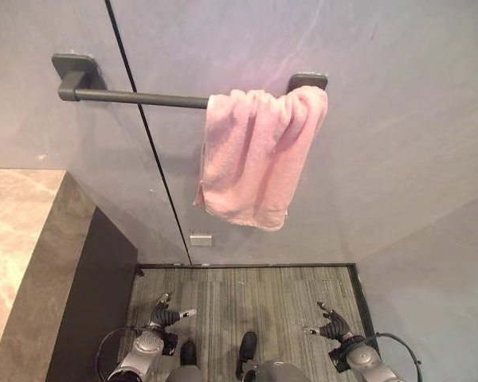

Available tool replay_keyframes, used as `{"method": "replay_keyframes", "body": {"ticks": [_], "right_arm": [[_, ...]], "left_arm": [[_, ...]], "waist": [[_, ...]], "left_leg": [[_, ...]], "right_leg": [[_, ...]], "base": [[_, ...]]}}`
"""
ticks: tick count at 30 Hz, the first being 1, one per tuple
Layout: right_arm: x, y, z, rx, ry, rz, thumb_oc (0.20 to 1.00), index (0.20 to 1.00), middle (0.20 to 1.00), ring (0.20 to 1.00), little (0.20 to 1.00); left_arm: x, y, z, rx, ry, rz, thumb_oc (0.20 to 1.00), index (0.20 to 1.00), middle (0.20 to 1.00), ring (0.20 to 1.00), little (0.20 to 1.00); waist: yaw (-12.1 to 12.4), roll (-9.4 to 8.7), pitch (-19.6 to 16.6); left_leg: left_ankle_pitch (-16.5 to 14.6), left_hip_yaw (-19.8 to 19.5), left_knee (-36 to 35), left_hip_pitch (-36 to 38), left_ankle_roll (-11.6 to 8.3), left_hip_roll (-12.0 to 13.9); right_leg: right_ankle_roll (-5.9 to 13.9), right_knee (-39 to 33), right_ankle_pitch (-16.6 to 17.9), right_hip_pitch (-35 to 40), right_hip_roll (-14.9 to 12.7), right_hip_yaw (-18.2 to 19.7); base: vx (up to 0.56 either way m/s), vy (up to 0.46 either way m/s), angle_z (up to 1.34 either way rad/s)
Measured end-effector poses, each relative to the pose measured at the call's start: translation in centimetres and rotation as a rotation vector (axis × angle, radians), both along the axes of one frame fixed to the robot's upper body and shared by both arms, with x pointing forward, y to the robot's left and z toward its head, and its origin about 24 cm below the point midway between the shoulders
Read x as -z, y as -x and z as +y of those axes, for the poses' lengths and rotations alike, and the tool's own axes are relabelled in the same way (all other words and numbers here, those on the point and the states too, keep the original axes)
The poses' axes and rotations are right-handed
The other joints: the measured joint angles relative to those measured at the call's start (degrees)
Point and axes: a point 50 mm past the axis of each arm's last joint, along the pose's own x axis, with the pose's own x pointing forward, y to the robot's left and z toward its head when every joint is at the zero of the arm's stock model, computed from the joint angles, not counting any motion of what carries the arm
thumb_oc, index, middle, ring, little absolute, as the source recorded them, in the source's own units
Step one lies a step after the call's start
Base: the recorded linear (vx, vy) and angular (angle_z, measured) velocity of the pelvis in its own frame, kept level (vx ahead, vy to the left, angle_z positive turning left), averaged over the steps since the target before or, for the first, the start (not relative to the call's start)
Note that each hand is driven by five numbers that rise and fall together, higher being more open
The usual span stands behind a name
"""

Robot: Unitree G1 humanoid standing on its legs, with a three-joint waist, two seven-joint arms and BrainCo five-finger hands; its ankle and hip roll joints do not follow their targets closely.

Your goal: Put brush and paste in cup on sink, flatten towel.

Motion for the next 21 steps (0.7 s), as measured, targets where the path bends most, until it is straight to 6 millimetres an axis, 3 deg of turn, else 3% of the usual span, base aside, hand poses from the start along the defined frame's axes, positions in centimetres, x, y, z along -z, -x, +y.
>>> {"method": "replay_keyframes", "body": {"ticks": [1, 3, 7, 9, 12, 14, 15, 16, 21], "right_arm": [[0.2, 0.8, -0.1, 0.01, -0.003, 0.015, 1.0, 1.0, 1.0, 1.0, 1.0], [0.2, 0.9, 0.0, 0.009, -0.008, 0.015, 1.0, 1.0, 1.0, 1.0, 1.0], [-1.0, -1.0, 1.0, -0.021, -0.039, -0.07, 1.0, 1.0, 1.0, 1.0, 1.0], [-2.6, -2.9, 1.4, -0.029, -0.062, -0.161, 1.0, 1.0, 1.0, 1.0, 1.0], [-6.9, -7.2, 1.7, -0.077, -0.079, -0.368, 1.0, 1.0, 1.0, 1.0, 1.0], [-7.8, -8.3, 1.0, -0.102, -0.051, -0.388, 1.0, 1.0, 1.0, 1.0, 1.0], [-9.8, -10.0, -0.2, -0.144, -0.017, -0.431, 1.0, 1.0, 1.0, 1.0, 1.0], [-10.8, -10.9, -0.7, -0.156, 0.005, -0.456, 1.0, 1.0, 1.0, 1.0, 1.0], [-13.1, -13.3, 0.3, -0.208, -0.016, -0.514, 1.0, 1.0, 1.0, 1.0, 1.0]], "left_arm": [[0.1, 0.6, 0.2, -0.003, 0.0, 0.006, 1.0, 1.0, 1.0, 1.0, 1.0], [-0.2, 0.6, 0.3, -0.006, 0.004, -0.01, 1.0, 1.0, 1.0, 1.0, 1.0], [-1.2, 0.1, 1.0, -0.006, -0.003, -0.066, 1.0, 1.0, 1.0, 1.0, 1.0], [-2.4, -0.3, 1.7, -0.039, 0.006, -0.134, 1.0, 1.0, 1.0, 1.0, 1.0], [-5.6, -2.3, 2.7, -0.014, -0.01, -0.283, 1.0, 1.0, 1.0, 1.0, 1.0], [-6.5, -3.2, 3.0, 0.008, -0.02, -0.313, 1.0, 1.0, 1.0, 1.0, 1.0], [-8.9, -4.8, 3.3, 0.056, -0.042, -0.404, 1.0, 1.0, 1.0, 1.0, 1.0], [-9.9, -5.8, 3.4, 0.072, -0.051, -0.443, 1.0, 1.0, 1.0, 1.0, 1.0], [-12.3, -8.2, 2.2, 0.125, -0.003, -0.536, 1.0, 1.0, 1.0, 1.0, 1.0]], "waist": [[-0.08, 1.08, -1.04], [0.01, 1.5, -1.47], [0.31, 2.13, -2.15], [0.51, 2.1, -2.21], [0.65, 2.73, -4.27], [0.84, 2.84, -4.4], [1.22, 2.61, -4.59], [1.36, 2.54, -4.64], [1.63, 2.46, -5.43]], "left_leg": [[0.06, 0.4, -0.12, 1.16, 0.44, -1.06], [-0.33, 0.48, -0.05, 2.04, 1.3, -1.95], [-0.36, 0.3, -0.05, 2.59, 1.8, -3.18], [-0.35, 0.38, -0.47, 3.1, 1.83, -3.43], [-0.19, 0.89, -2.01, 5.07, 2.08, -3.28], [-0.19, 0.9, -1.93, 5.3, 2.07, -3.17], [-0.02, 1.26, -2.04, 5.18, 1.94, -3.0], [0.04, 1.18, -1.98, 5.35, 1.89, -2.96], [0.58, 1.26, -3.03, 6.05, 1.17, -2.13]], "right_leg": [[1.06, 0.68, -0.06, 0.57, -1.07, 0.77], [1.3, 1.38, 0.0, 0.82, -2.03, 0.93], [2.62, 2.37, -0.53, 0.94, -3.45, 2.93], [2.89, 2.06, -0.44, 1.22, -3.58, 3.71], [3.37, 0.0, 0.03, 3.28, -3.17, 4.16], [3.42, -0.82, 0.32, 3.96, -3.05, 4.15], [3.22, -2.6, 1.37, 4.49, -2.78, 4.29], [3.27, -3.3, 1.62, 5.03, -2.65, 4.3], [2.79, -3.63, 2.14, 5.22, -1.57, 4.5]], "base": [[0.08, 0.185, -0.18], [0.06, 0.151, -0.03], [0.03, 0.073, 0.06], [0.04, 0.052, -0.03], [0.04, 0.017, -0.08], [0.01, -0.012, -0.03], [0.0, -0.03, -0.04], [0.01, -0.039, -0.08], [0.0, -0.031, -0.03]]}}
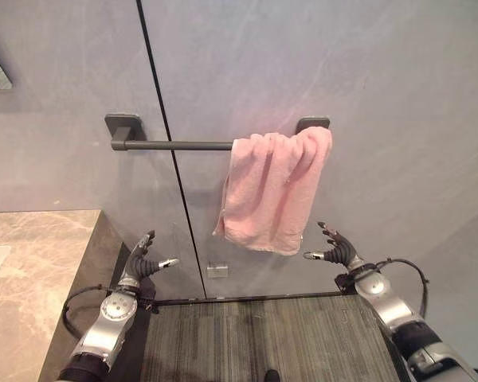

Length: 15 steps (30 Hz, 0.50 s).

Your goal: Put brush and paste in cup on sink, flatten towel.

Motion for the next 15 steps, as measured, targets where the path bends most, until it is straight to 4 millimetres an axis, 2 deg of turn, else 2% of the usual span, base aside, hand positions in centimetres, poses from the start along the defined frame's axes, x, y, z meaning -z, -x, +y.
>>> {"method": "replay_keyframes", "body": {"ticks": [6, 7, 10, 15], "right_arm": [[-2.2, -2.1, 1.6, -0.074, -0.041, -0.027, 1.0, 1.0, 1.0, 1.0, 1.0], [-3.1, -3.0, 2.9, -0.126, -0.041, -0.044, 1.0, 1.0, 1.0, 1.0, 1.0], [-3.7, -4.1, 4.2, -0.192, -0.024, -0.026, 1.0, 1.0, 1.0, 1.0, 1.0], [-4.3, -5.0, 4.1, -0.18, -0.016, -0.027, 1.0, 1.0, 1.0, 1.0, 1.0]], "left_arm": [[-2.4, -2.4, -1.2, 0.056, 0.044, -0.081, 1.0, 1.0, 1.0, 1.0, 1.0], [-3.0, -3.3, -2.3, 0.111, 0.05, -0.092, 1.0, 1.0, 1.0, 1.0, 1.0], [-4.3, -4.7, -3.4, 0.181, 0.022, -0.115, 1.0, 1.0, 1.0, 1.0, 1.0], [-5.3, -6.1, -3.7, 0.186, 0.026, -0.13, 1.0, 1.0, 1.0, 1.0, 1.0]], "waist": [[0.19, 0.01, 0.01], [0.2, 0.06, 0.04], [0.22, 0.08, 0.05], [0.33, 0.39, 0.25]], "left_leg": [[0.66, -0.31, -0.82, 0.07, -0.49, 0.47], [0.75, -0.4, -0.82, 0.04, -0.62, 0.52], [0.81, -0.47, -0.82, 0.02, -0.72, 0.56], [0.86, -0.72, -0.82, -0.13, -0.79, 0.56]], "right_leg": [[-0.12, 0.01, 0.04, -0.15, 0.46, -0.34], [-0.28, -0.02, 0.04, -0.17, 0.53, -0.43], [-0.34, -0.42, 0.05, -0.15, 0.54, -0.49], [-0.38, -0.18, 0.04, -0.21, 0.53, -0.69]], "base": [[0.0, -0.028, 0.02], [0.0, -0.036, 0.03], [0.0, -0.012, 0.01], [-0.01, -0.001, 0.02]]}}
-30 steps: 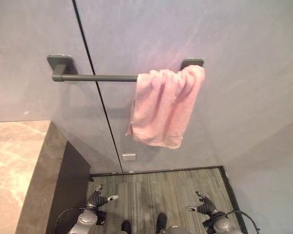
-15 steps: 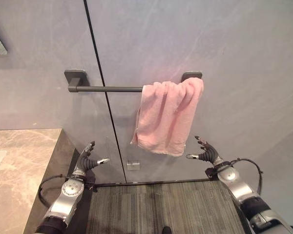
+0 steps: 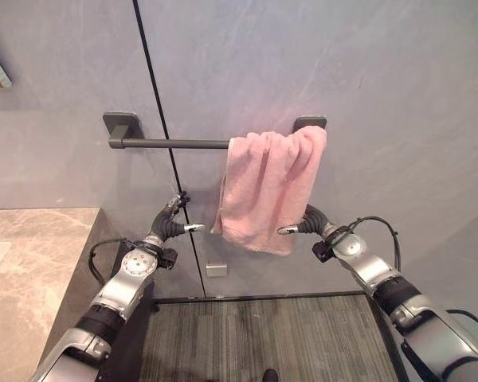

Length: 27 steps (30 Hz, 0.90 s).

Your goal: Put brush and paste in cup on sink, flatten towel.

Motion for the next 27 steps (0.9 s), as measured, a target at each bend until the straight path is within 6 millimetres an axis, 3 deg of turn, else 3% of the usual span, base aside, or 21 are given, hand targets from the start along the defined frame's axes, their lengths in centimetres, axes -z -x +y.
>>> {"method": "replay_keyframes", "body": {"ticks": [6, 8, 18, 19, 20, 21, 22, 23, 27], "right_arm": [[-0.9, -1.5, 0.4, 0.014, 0.046, -0.006, 1.0, 1.0, 1.0, 1.0, 1.0], [-1.4, -1.9, 0.7, 0.025, 0.038, -0.027, 1.0, 1.0, 1.0, 1.0, 1.0], [-0.9, -1.8, 3.2, 0.008, -0.04, -0.016, 1.0, 1.0, 1.0, 1.0, 1.0], [-0.9, -1.8, 3.3, 0.006, -0.042, -0.016, 1.0, 1.0, 1.0, 1.0, 1.0], [-0.9, -1.7, 3.5, 0.006, -0.046, -0.016, 0.928, 0.928, 0.928, 0.928, 0.928], [-0.9, -1.7, 3.6, 0.009, -0.05, -0.019, 0.821, 0.821, 0.821, 0.821, 0.821], [-0.9, -1.7, 3.7, 0.01, -0.053, -0.02, 0.344, 0.344, 0.344, 0.344, 0.344], [-0.9, -1.7, 3.8, 0.011, -0.054, -0.021, 0.222, 0.222, 0.222, 0.222, 0.222], [-0.6, -1.5, 3.9, 0.027, -0.094, -0.018, 0.2, 0.2, 0.2, 0.2, 0.2]], "left_arm": [[-0.3, -1.9, -0.7, 0.046, -0.062, 0.038, 1.0, 1.0, 1.0, 1.0, 1.0], [-0.7, -2.2, -1.8, 0.063, -0.043, 0.024, 1.0, 1.0, 1.0, 1.0, 1.0], [0.0, -2.2, -5.2, 0.129, 0.019, 0.043, 1.0, 1.0, 1.0, 1.0, 1.0], [0.1, -2.1, -5.4, 0.137, 0.017, 0.046, 0.576, 0.576, 0.576, 0.576, 0.576], [0.2, -2.0, -5.7, 0.148, 0.009, 0.051, 0.2, 0.2, 0.2, 0.2, 0.2], [0.3, -2.0, -5.8, 0.149, 0.01, 0.053, 0.2, 0.2, 0.2, 0.2, 0.2], [0.3, -2.0, -5.8, 0.149, 0.011, 0.053, 0.2, 0.2, 0.2, 0.2, 0.2], [0.3, -2.0, -5.8, 0.147, 0.011, 0.052, 0.2, 0.2, 0.2, 0.2, 0.2], [0.3, -1.9, -5.8, 0.134, 0.022, 0.049, 0.2, 0.2, 0.2, 0.2, 0.2]], "waist": [[0.19, 0.15, 0.1], [0.04, 0.18, 0.11], [-0.69, 0.53, 0.34], [-0.75, 0.53, 0.34], [-0.84, 0.54, 0.34], [-0.94, 0.54, 0.34], [-1.04, 0.54, 0.34], [-1.13, 0.54, 0.34], [-1.11, 0.58, 0.36]], "left_leg": [[0.32, -0.36, -0.01, -1.19, -0.29, -0.03], [0.51, -0.41, -0.01, -1.87, -0.28, -0.06], [0.65, -0.05, -0.6, -1.73, -0.3, -0.03], [0.65, -0.04, -0.6, -1.71, -0.3, -0.03], [0.65, 0.05, -0.6, -1.66, -0.3, -0.03], [0.65, 0.14, -0.6, -1.64, -0.3, -0.02], [0.65, 0.16, -0.6, -1.63, -0.3, -0.02], [0.65, 0.16, -0.6, -1.63, -0.3, -0.02], [0.65, 0.24, -0.66, -1.31, -0.3, 0.04]], "right_leg": [[-0.23, -0.26, 0.16, -1.07, -0.02, -0.22], [-0.36, -0.13, 0.27, -1.67, -0.06, -0.24], [-0.42, 0.17, 0.31, -1.98, 0.03, 0.01], [-0.42, 0.17, 0.31, -1.98, 0.04, 0.01], [-0.42, 0.17, 0.31, -1.98, 0.04, 0.08], [-0.42, 0.17, 0.31, -1.98, 0.05, 0.14], [-0.42, 0.18, 0.32, -1.97, 0.05, 0.15], [-0.42, 0.18, 0.32, -1.97, 0.05, 0.15], [-0.42, 0.18, 0.31, -1.72, 0.08, 0.19]], "base": [[0.0, 0.003, 0.03], [0.0, 0.0, 0.0], [0.03, 0.0, -0.01], [0.0, 0.0, 0.0], [0.0, 0.0, 0.0], [0.0, 0.0, 0.0], [0.0, 0.0, 0.0], [0.0, 0.0, 0.0], [0.0, 0.0, 0.0]]}}
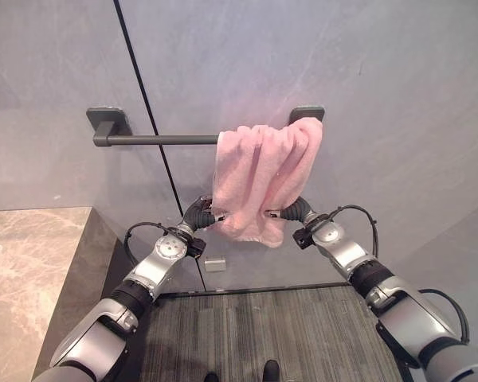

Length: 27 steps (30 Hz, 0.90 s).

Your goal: Put brush and paste in cup on sink, flatten towel.

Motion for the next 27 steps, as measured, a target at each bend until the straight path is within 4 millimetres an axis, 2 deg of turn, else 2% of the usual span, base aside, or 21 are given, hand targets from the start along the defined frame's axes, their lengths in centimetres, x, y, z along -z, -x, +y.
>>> {"method": "replay_keyframes", "body": {"ticks": [2, 4, 8, 9, 10, 12, 16, 19, 20, 23, 25, 26, 27], "right_arm": [[1.1, 1.0, -0.3, 0.053, -0.083, 0.015, 0.2, 0.2, 0.2, 0.2, 0.2], [-0.6, 1.2, 0.5, 0.007, -0.109, -0.047, 0.2, 0.2, 0.2, 0.2, 0.2], [-5.8, 2.4, 1.5, -0.086, -0.223, -0.277, 0.2, 0.2, 0.2, 0.2, 0.2], [-6.4, 2.8, 2.0, -0.112, -0.247, -0.306, 0.2, 0.2, 0.2, 0.2, 0.2], [-6.1, 3.1, 2.1, -0.116, -0.256, -0.3, 0.2, 0.2, 0.2, 0.2, 0.2], [-4.9, 3.2, 2.2, -0.11, -0.257, -0.256, 0.2, 0.2, 0.2, 0.2, 0.2], [-1.4, 3.1, 2.9, -0.116, -0.198, -0.113, 0.2, 0.2, 0.2, 0.2, 0.2], [-0.2, 3.1, 3.1, -0.115, -0.181, -0.061, 0.2, 0.2, 0.2, 0.2, 0.2], [0.5, 2.9, 3.1, -0.112, -0.154, -0.025, 0.2, 0.2, 0.2, 0.2, 0.2], [0.0, 2.8, 3.2, -0.116, -0.153, -0.034, 0.2, 0.2, 0.2, 0.2, 0.2], [-2.0, 3.0, 3.9, -0.16, -0.179, -0.102, 0.2, 0.2, 0.2, 0.2, 0.2], [-2.0, 3.0, 3.9, -0.16, -0.179, -0.102, 0.2, 0.2, 0.2, 0.2, 0.2], [-5.7, 3.8, 5.0, -0.25, -0.216, -0.243, 0.2, 0.2, 0.2, 0.2, 0.2]], "left_arm": [[0.6, 1.1, 1.4, -0.085, 0.087, 0.001, 0.2, 0.2, 0.2, 0.2, 0.2], [0.0, 1.5, 1.8, -0.116, 0.118, -0.032, 0.2, 0.2, 0.2, 0.2, 0.2], [-4.9, 2.6, 2.5, -0.146, 0.219, -0.267, 0.2, 0.2, 0.2, 0.2, 0.2], [-5.6, 3.2, 2.9, -0.156, 0.224, -0.316, 0.2, 0.2, 0.2, 0.2, 0.2], [-5.7, 3.6, 3.0, -0.16, 0.241, -0.328, 0.2, 0.2, 0.2, 0.2, 0.2], [-4.9, 3.9, 3.1, -0.176, 0.253, -0.305, 0.2, 0.2, 0.2, 0.2, 0.2], [-0.7, 4.2, 3.4, -0.267, 0.264, -0.155, 0.2, 0.2, 0.2, 0.2, 0.2], [0.9, 4.6, 3.3, -0.275, 0.241, -0.089, 0.2, 0.2, 0.2, 0.2, 0.2], [2.4, 4.9, 3.4, -0.278, 0.208, -0.018, 0.2, 0.2, 0.2, 0.2, 0.2], [2.9, 5.0, 3.5, -0.284, 0.195, 0.006, 0.2, 0.2, 0.2, 0.2, 0.2], [2.0, 4.9, 3.4, -0.275, 0.204, -0.032, 0.2, 0.2, 0.2, 0.2, 0.2], [2.0, 4.9, 3.4, -0.275, 0.204, -0.032, 0.2, 0.2, 0.2, 0.2, 0.2], [-0.7, 5.0, 3.7, -0.272, 0.25, -0.142, 0.2, 0.2, 0.2, 0.2, 0.2]], "waist": [[0.05, 0.2, 0.11], [0.63, 0.23, 0.13], [1.28, 0.24, 0.1], [1.37, 0.23, 0.06], [1.42, 0.12, -0.01], [1.72, 0.06, -0.05], [1.92, -0.49, -0.37], [2.66, -0.68, -0.34], [2.77, -0.96, -0.39], [2.88, -1.4, -0.52], [2.83, -1.46, -0.53], [2.83, -1.46, -0.53], [2.85, -1.75, -0.27]], "left_leg": [[-0.03, -0.11, -0.07, 1.36, 0.0, 0.07], [-0.03, -0.31, -0.08, 1.44, 0.0, 0.15], [0.02, -0.86, -0.08, 1.56, -0.05, 0.17], [0.03, -0.87, -0.09, 1.55, -0.07, 0.15], [0.04, -0.9, -0.09, 1.53, -0.07, 0.14], [0.1, -1.02, -0.08, 1.34, -0.16, 0.13], [0.41, -2.34, -0.07, 0.55, -0.32, 0.15], [0.49, -2.62, -0.07, 0.42, -0.3, 0.08], [0.49, -2.68, -0.07, 0.39, -0.3, 0.08], [0.49, -2.69, -0.07, 0.4, -0.3, 0.05], [0.49, -2.69, -0.08, 0.4, -0.3, 0.06], [0.49, -2.69, -0.08, 0.4, -0.3, 0.06], [0.49, -2.67, -0.09, 0.23, -0.3, 0.12]], "right_leg": [[-0.12, -0.13, -0.24, 1.37, 0.03, -0.08], [-0.13, -0.23, -0.24, 1.57, 0.06, -0.2], [-0.13, -0.14, -0.24, 1.89, 0.11, -0.5], [-0.13, -0.07, -0.23, 1.9, 0.08, -0.53], [-0.15, -0.07, -0.22, 1.9, 0.08, -0.55], [-0.17, -0.19, -0.19, 1.76, 0.05, -0.67], [-0.2, -0.08, -0.24, 1.51, 0.05, -2.04], [-0.2, -0.03, -0.25, 1.5, 0.0, -2.29], [-0.16, -0.08, -0.29, 1.52, -0.04, -2.35], [-0.16, -0.04, -0.29, 1.53, -0.07, -2.36], [-0.13, -0.19, -0.32, 1.53, -0.08, -2.35], [-0.13, -0.19, -0.32, 1.53, -0.08, -2.35], [-0.13, -0.14, -0.33, 1.35, 0.0, -2.34]], "base": [[0.01, -0.009, 0.02], [0.01, -0.006, 0.04], [0.0, 0.007, 0.06], [0.0, 0.0, 0.0], [0.0, 0.0, 0.0], [-0.02, 0.002, 0.02], [-0.02, 0.008, 0.15], [0.0, 0.013, 0.07], [0.0, 0.0, 0.0], [0.0, 0.0, 0.0], [0.0, 0.0, 0.0], [0.0, 0.0, 0.0], [0.0, 0.0, 0.0]]}}
